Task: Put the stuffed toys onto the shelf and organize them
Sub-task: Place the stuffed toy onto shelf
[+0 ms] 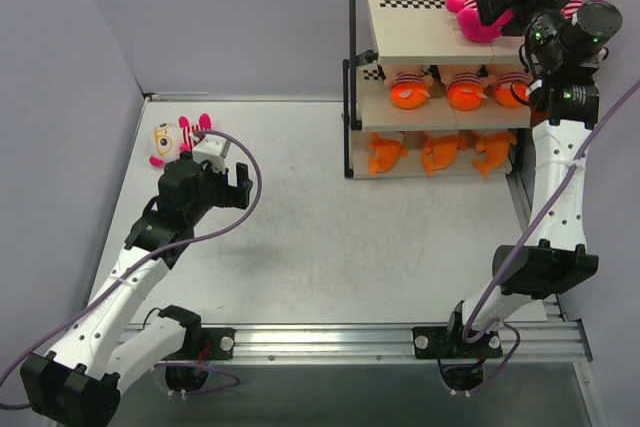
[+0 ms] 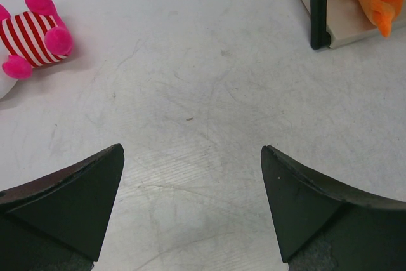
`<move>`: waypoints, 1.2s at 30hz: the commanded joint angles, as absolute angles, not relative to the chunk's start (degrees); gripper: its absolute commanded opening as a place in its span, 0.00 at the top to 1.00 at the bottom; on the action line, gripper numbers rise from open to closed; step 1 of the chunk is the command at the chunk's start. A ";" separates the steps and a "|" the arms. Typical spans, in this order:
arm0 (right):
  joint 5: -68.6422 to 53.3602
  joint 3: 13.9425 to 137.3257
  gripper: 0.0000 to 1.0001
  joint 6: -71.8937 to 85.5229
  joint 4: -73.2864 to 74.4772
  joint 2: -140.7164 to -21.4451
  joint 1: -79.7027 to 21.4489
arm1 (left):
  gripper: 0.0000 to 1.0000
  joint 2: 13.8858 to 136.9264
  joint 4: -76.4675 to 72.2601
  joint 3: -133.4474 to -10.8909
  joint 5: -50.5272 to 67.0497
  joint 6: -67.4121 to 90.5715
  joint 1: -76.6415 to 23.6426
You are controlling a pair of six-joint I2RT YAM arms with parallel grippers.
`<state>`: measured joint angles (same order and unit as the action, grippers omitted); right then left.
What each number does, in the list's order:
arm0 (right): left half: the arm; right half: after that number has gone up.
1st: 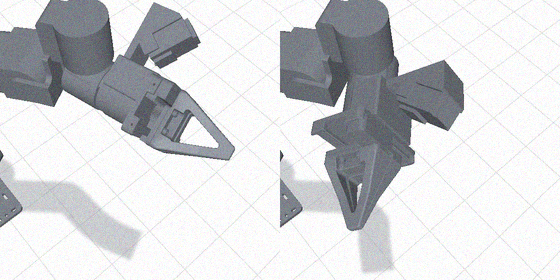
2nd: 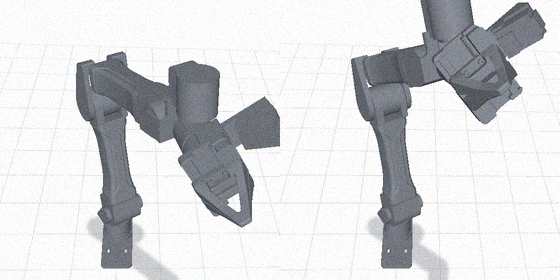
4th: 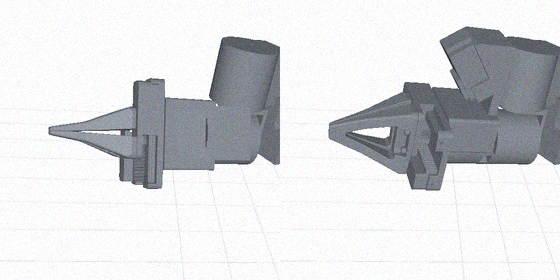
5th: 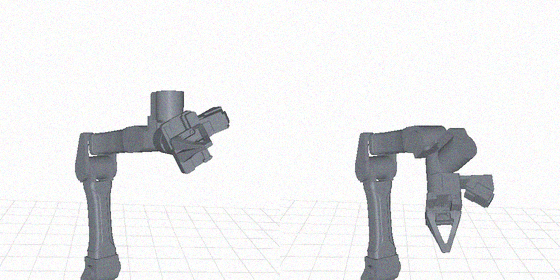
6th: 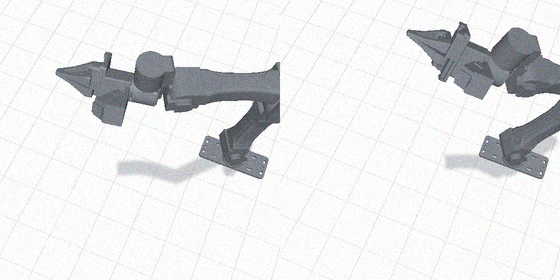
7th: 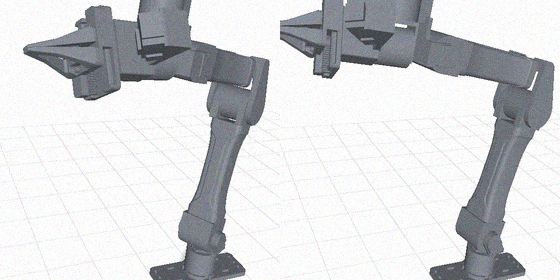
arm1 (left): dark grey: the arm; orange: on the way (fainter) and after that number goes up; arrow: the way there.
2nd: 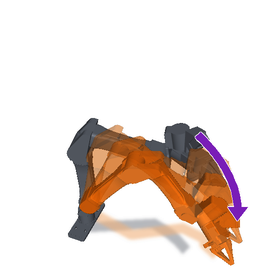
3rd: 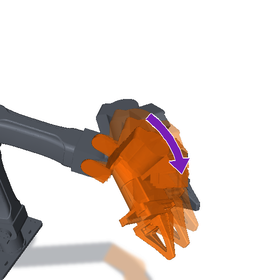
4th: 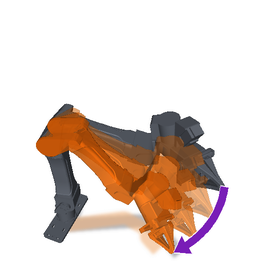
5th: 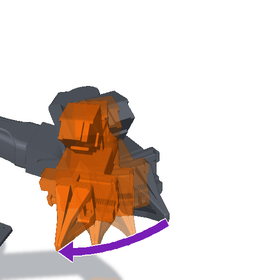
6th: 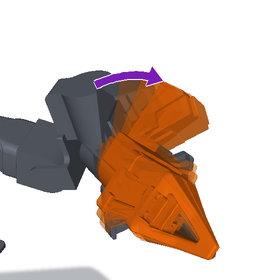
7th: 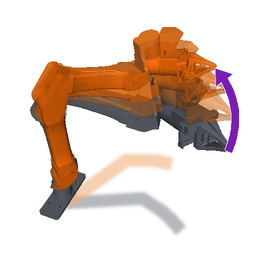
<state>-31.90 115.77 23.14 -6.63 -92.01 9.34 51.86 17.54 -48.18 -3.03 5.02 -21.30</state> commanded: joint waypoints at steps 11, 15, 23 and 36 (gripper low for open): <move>-23.73 115.66 0.32 19.43 -5.37 -91.76 9.23 | 0.02 51.15 17.49 -48.95 -3.87 3.69 -21.62; -22.76 116.63 0.32 18.63 -2.82 -92.46 9.40 | 0.02 51.33 17.58 -48.95 -3.87 3.69 -21.71; -23.37 118.21 0.32 18.02 -0.44 -93.52 9.49 | 0.03 51.50 17.84 -48.96 -3.87 3.60 -21.80; -19.44 122.17 0.32 6.62 4.30 -92.73 3.88 | 0.02 51.59 17.75 -49.04 -3.87 3.60 -21.80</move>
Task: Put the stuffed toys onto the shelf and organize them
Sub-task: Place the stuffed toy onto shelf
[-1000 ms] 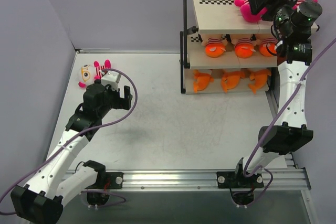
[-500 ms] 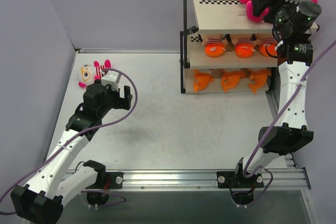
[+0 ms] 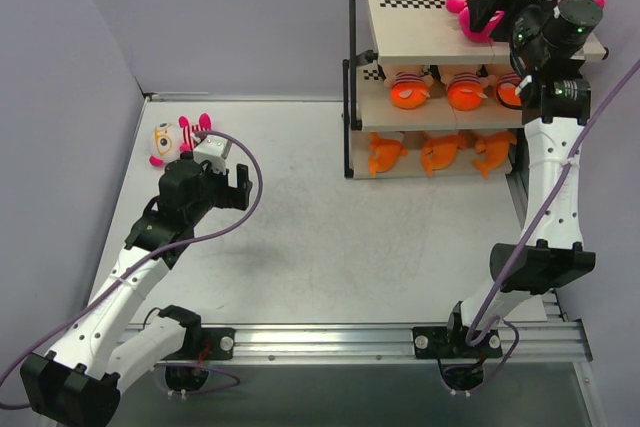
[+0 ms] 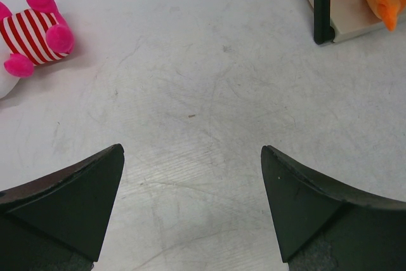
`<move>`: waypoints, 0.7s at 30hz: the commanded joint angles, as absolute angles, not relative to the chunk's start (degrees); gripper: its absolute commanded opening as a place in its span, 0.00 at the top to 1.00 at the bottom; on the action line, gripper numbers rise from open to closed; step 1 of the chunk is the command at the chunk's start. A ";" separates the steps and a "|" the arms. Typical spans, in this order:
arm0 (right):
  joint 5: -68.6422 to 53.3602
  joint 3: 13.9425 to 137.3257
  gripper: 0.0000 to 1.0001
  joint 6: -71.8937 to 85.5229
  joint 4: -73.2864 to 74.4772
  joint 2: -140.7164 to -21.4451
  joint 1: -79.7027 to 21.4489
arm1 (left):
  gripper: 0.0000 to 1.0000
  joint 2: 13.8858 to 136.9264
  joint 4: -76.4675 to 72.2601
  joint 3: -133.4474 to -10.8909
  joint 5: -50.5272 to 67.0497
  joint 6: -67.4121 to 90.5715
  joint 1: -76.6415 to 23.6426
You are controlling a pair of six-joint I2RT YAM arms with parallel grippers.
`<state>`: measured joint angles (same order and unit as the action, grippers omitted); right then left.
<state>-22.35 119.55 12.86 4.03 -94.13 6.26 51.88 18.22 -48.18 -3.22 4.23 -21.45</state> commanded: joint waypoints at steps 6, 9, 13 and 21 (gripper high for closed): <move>-9.42 121.21 0.33 -5.24 5.36 -90.88 -3.42 | 0.03 51.59 17.84 -49.04 -3.78 3.60 -21.88; -2.83 118.40 0.34 -9.65 3.70 -89.48 -7.11 | 0.03 51.68 17.84 -49.04 -3.78 3.60 -21.88; 6.84 114.61 0.35 -18.61 0.71 -88.16 -11.86 | 0.03 51.77 17.84 -49.04 -3.69 3.60 -21.88; 19.06 111.36 0.36 -25.92 -2.20 -88.59 -15.99 | 0.02 51.94 17.84 -49.13 -3.60 3.60 -21.88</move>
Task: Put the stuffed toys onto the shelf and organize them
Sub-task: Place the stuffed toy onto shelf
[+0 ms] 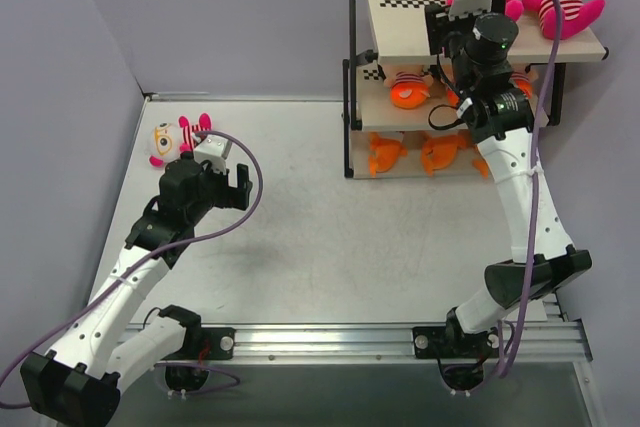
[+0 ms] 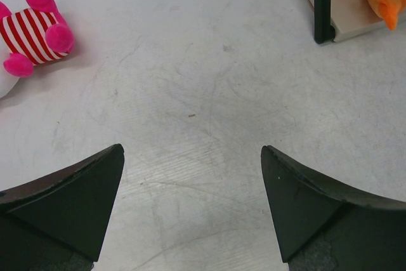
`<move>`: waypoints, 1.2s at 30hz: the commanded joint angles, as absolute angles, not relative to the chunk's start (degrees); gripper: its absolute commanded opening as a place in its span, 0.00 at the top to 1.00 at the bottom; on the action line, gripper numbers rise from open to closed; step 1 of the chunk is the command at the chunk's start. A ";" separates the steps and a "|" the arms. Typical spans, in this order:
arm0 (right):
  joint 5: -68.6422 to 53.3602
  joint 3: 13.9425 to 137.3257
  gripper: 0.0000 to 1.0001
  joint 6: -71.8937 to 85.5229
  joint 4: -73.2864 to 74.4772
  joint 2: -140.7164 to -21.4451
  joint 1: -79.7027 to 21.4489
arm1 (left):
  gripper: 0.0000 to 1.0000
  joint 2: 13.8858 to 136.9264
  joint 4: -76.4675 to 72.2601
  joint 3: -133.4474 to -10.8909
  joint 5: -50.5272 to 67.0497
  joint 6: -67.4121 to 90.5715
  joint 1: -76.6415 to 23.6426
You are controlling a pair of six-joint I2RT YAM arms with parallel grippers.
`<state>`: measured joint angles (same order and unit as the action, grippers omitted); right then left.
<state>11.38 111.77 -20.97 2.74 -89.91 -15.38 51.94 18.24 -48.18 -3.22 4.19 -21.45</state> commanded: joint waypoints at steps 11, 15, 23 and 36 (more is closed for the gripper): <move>24.43 109.86 0.38 -29.18 -3.25 -90.52 -16.61 | 0.03 52.03 17.75 -49.04 -3.52 3.60 -21.97; 23.82 110.39 0.42 -29.36 -2.29 -91.84 -16.52 | 0.02 51.94 17.84 -49.04 -3.60 3.60 -21.97; 24.52 111.18 0.55 -29.44 -1.85 -93.78 -16.44 | 0.03 51.94 17.84 -49.04 -3.60 3.60 -22.15; 22.33 112.59 1.00 -27.43 -1.14 -92.73 -15.91 | 0.03 51.94 17.93 -49.04 -3.69 3.52 -22.15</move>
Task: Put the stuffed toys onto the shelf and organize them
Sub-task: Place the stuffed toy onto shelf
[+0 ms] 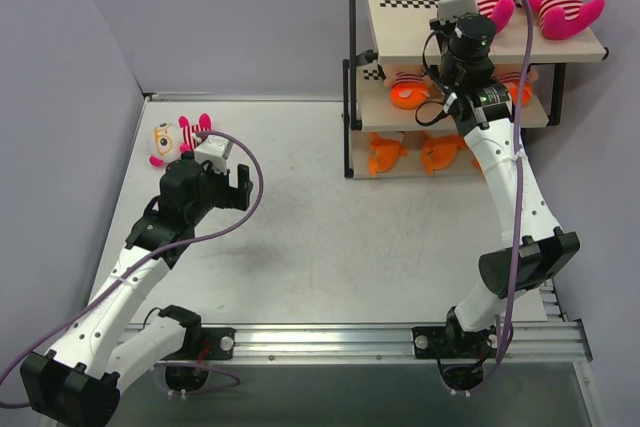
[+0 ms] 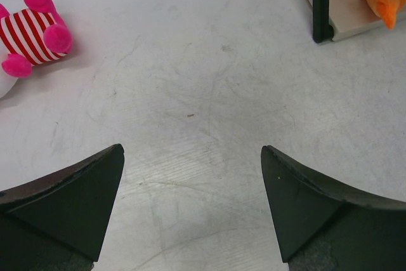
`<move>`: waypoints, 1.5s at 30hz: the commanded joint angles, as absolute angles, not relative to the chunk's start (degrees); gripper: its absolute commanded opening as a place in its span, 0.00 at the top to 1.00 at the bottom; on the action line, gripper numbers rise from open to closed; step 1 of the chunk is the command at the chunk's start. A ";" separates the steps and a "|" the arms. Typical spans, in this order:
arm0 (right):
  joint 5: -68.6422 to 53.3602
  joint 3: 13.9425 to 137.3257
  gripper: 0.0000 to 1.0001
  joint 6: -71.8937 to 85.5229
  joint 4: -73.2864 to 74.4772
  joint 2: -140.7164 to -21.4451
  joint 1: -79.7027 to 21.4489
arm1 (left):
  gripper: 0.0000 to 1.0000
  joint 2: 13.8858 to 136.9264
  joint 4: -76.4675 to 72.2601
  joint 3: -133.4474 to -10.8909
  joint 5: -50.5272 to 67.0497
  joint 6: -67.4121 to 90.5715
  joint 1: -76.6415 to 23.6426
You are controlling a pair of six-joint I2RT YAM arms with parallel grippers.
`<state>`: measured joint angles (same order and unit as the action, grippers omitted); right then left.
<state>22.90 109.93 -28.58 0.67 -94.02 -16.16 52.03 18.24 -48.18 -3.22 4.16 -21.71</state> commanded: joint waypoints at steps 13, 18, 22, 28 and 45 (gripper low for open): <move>7.83 112.41 1.00 -20.04 1.58 -89.74 -7.91 | 0.02 52.12 18.11 -49.13 -3.69 3.52 -22.24; 3.52 112.06 1.00 -18.73 2.37 -89.04 -6.07 | 0.02 52.47 18.19 -49.22 -3.52 3.52 -22.24; 2.38 111.88 1.00 -18.11 2.37 -88.59 -5.36 | 0.02 52.56 18.11 -49.22 -3.52 3.52 -22.24; -0.78 111.71 1.00 -16.88 2.28 -88.07 -4.05 | 0.02 52.56 18.11 -49.22 -3.43 3.52 -22.24; -7.21 110.65 1.00 -14.24 3.25 -85.78 -1.93 | 0.03 52.56 18.02 -49.22 -3.16 3.52 -22.24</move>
